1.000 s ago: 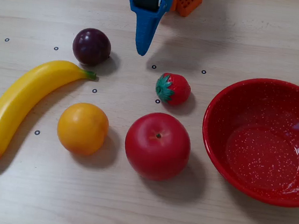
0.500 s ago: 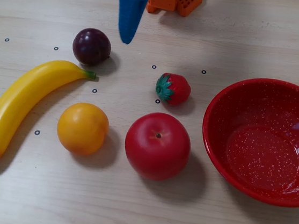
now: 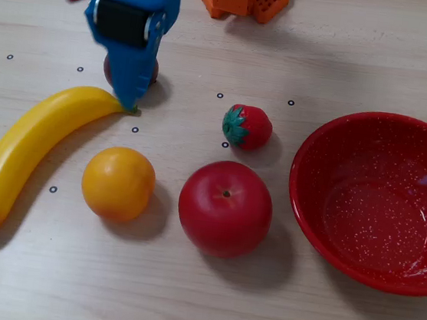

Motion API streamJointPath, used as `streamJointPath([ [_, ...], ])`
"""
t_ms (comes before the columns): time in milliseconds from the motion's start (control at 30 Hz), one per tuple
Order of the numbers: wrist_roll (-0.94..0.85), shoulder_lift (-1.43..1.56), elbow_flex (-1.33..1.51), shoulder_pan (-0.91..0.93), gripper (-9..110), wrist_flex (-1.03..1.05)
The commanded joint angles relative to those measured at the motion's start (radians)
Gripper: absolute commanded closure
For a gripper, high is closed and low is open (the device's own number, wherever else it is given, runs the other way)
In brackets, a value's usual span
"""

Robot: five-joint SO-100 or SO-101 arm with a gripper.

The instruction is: Put the peach in the red bowl.

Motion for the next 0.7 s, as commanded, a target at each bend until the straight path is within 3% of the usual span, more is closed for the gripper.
streamJointPath([
  [0,0.035,-0.005,-0.155,-0.029,76,0.084],
  [67,0.071,-0.048,-0.199,-0.038,63,0.149],
  [200,0.117,-0.137,-0.285,-0.049,57,0.215],
  [667,0.169,-0.413,-0.411,-0.063,55,0.123],
])
